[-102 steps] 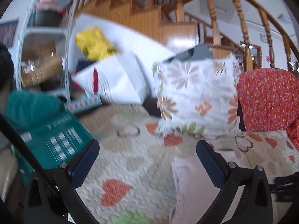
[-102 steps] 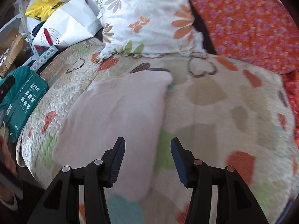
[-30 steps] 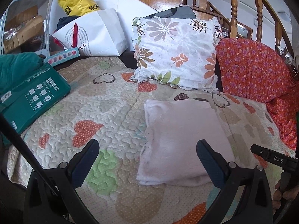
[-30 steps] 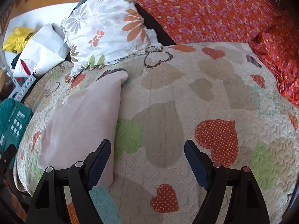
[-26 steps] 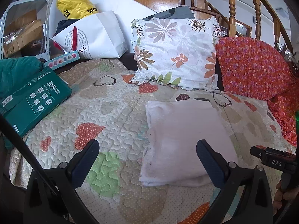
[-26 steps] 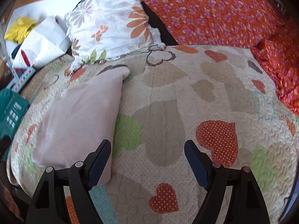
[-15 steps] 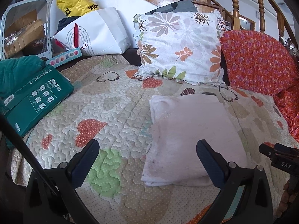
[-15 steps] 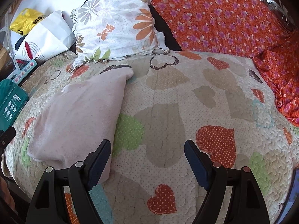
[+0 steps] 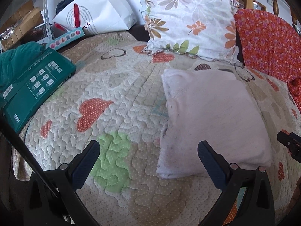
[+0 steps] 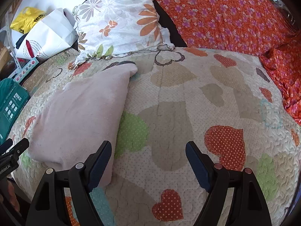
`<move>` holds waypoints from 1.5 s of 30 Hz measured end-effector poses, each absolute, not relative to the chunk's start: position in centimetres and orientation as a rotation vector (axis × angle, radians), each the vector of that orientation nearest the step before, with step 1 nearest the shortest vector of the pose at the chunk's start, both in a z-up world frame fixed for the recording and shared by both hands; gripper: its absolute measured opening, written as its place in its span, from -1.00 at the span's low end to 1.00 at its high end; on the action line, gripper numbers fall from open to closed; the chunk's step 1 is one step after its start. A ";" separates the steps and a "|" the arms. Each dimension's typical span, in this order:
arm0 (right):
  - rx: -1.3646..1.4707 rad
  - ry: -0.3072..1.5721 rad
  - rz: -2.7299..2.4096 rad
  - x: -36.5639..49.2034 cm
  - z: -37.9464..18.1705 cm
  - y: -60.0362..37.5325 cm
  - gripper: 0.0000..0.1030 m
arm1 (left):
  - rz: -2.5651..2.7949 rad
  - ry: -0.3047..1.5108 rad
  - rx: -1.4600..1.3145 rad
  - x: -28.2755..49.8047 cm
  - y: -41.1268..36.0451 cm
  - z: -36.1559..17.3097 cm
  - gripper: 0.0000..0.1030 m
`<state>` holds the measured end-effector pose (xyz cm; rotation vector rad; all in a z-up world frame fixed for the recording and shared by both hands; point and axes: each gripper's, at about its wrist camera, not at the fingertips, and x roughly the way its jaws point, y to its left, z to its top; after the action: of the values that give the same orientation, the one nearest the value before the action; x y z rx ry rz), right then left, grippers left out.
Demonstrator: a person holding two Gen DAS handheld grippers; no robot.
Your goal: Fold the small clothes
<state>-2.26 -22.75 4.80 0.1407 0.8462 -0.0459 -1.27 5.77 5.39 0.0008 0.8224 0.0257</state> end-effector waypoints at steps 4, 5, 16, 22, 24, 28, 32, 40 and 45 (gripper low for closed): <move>0.144 0.853 -0.040 -2.2 4.6 -22.7 0.65 | 0.030 0.849 -0.004 -1.1 6.0 4.9 1.00; 0.145 0.855 -0.038 -2.1 4.6 -22.7 0.65 | 0.030 0.851 -0.003 -1.1 6.0 4.9 1.00; 0.148 0.864 -0.036 -2.0 4.4 -22.8 0.65 | 0.020 0.869 0.012 -1.0 5.8 4.5 1.00; 0.147 0.865 -0.036 -1.9 4.3 -22.9 0.65 | 0.021 0.874 0.008 -1.0 5.7 4.4 1.00; 0.146 0.868 -0.036 -1.9 4.2 -22.8 0.66 | 0.019 0.875 0.005 -1.0 5.8 4.3 1.00; 0.139 0.876 -0.032 -1.9 3.9 -22.6 0.66 | 0.020 0.873 0.006 -1.0 5.8 4.4 1.00; 0.133 0.879 -0.029 -1.8 3.8 -22.5 0.66 | 0.007 0.873 -0.010 -1.0 5.9 4.4 1.00; 0.131 0.880 -0.028 -1.7 3.8 -22.5 0.66 | -0.009 0.864 -0.013 -1.1 5.7 4.6 1.00; 0.120 0.876 -0.030 -1.7 3.8 -22.4 0.66 | -0.008 0.886 -0.022 -1.0 5.9 4.2 1.00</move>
<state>-1.74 -22.36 3.78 0.1196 0.8762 -0.0300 -0.96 5.91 4.25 -0.0219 0.8859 -0.0084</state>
